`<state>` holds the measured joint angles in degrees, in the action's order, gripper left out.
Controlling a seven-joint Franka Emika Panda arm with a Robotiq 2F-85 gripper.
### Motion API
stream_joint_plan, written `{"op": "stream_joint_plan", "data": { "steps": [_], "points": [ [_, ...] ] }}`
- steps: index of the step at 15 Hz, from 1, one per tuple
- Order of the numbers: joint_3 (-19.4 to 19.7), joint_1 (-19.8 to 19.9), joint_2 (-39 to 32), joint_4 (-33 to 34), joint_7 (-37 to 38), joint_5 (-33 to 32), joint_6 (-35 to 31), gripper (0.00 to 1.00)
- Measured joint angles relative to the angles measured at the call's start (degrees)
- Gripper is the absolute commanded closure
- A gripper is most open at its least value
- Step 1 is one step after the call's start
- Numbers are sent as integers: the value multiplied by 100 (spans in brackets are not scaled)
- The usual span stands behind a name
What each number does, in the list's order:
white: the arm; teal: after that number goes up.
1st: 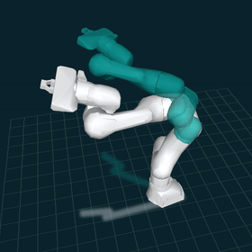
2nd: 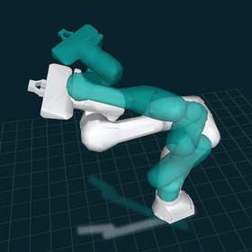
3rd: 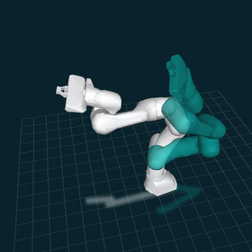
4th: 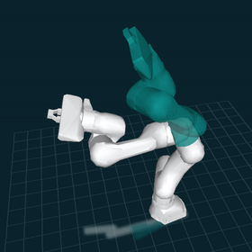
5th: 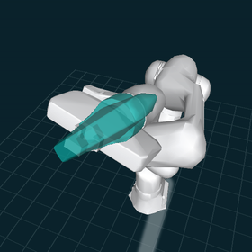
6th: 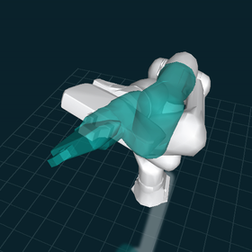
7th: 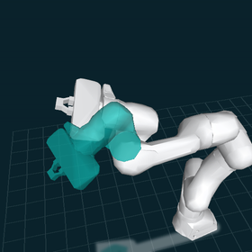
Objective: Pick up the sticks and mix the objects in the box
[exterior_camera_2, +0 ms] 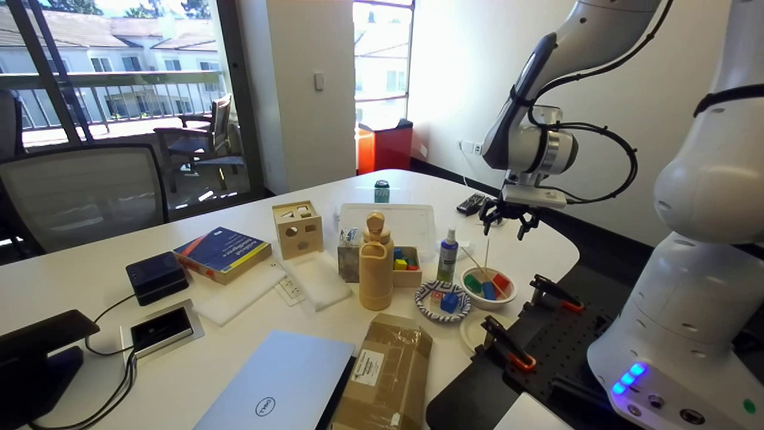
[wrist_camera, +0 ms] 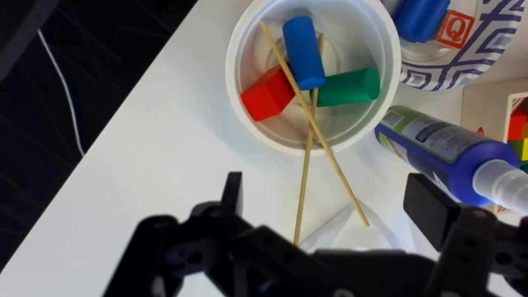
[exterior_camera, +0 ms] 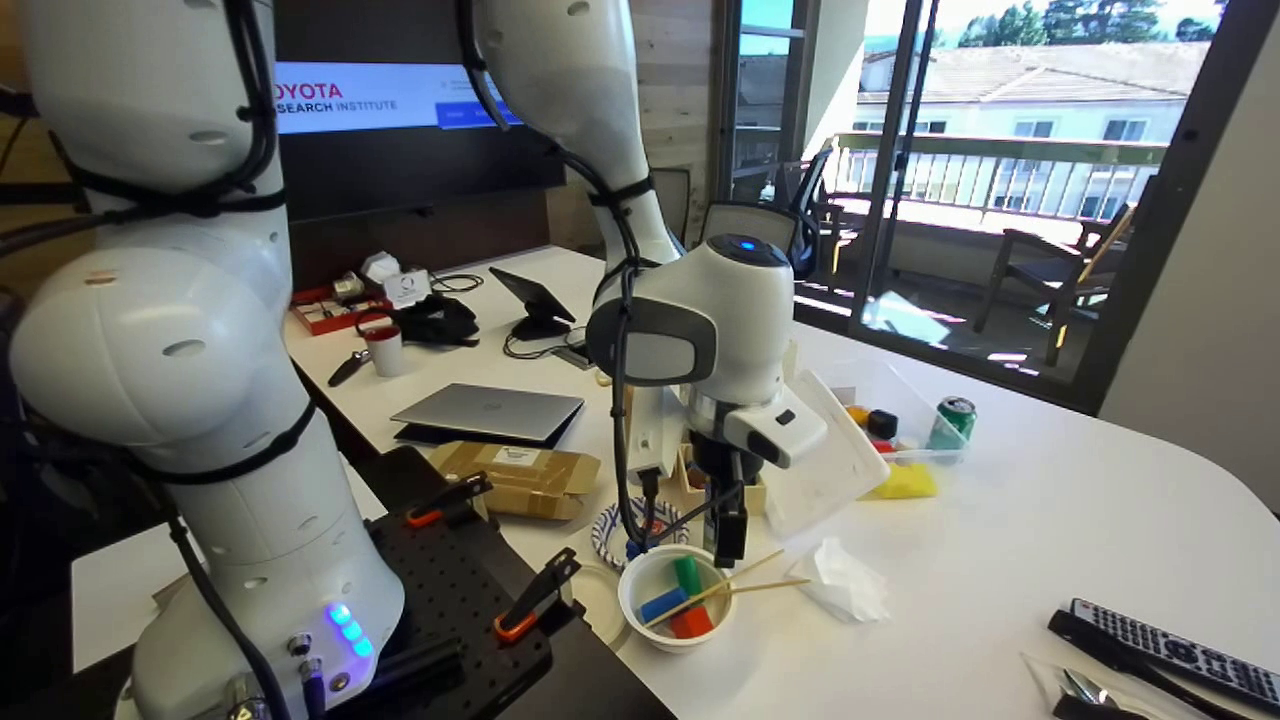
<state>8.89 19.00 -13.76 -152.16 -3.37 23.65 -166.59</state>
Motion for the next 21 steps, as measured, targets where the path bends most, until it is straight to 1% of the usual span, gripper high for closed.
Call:
{"op": "stream_joint_plan", "data": {
  "steps": [3,7,10,14,17,21],
  "points": [
    [-245,116,-589,420,-84,224,-164,0],
    [-271,146,-1332,982,-85,223,-229,0],
    [-277,145,-1754,1296,-84,222,-276,0],
    [-399,232,-2112,1543,-48,-62,-541,0],
    [-538,324,-2295,1688,-27,-185,-585,0],
    [-575,336,-2498,1847,68,-319,-601,0]
  ]
}}
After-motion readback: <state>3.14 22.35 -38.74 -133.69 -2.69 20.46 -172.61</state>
